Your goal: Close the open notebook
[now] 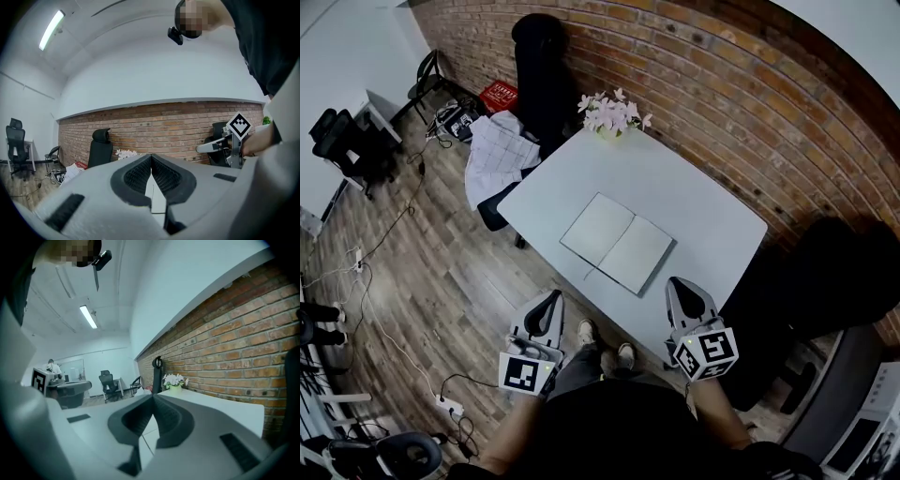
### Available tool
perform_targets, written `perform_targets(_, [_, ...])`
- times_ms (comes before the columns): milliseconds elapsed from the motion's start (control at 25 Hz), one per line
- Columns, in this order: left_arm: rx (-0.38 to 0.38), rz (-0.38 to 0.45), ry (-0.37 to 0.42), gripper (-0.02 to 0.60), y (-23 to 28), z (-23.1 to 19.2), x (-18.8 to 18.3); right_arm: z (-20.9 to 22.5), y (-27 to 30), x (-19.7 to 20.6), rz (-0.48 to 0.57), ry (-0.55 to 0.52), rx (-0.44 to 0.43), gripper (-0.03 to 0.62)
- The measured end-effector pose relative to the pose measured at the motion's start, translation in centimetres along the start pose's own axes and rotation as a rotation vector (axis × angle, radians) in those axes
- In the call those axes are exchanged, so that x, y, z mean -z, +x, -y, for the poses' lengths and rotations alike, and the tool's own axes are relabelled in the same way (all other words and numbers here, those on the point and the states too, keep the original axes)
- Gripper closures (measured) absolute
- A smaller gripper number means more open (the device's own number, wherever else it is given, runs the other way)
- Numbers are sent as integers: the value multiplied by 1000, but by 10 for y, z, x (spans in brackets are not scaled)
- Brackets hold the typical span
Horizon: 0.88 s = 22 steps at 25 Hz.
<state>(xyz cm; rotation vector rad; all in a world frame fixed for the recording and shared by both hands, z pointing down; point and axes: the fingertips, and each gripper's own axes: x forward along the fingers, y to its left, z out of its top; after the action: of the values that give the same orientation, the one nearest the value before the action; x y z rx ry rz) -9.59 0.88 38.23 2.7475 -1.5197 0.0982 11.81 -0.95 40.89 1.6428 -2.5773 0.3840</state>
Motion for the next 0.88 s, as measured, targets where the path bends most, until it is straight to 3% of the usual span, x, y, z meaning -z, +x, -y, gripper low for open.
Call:
perform_targets(520, [117, -60, -44, 557, 75, -61, 30, 20, 53, 19, -112, 42, 135, 580])
perform_targets(880, [158, -160, 3, 557, 120, -102, 95, 34, 80, 71, -235, 92, 177, 580])
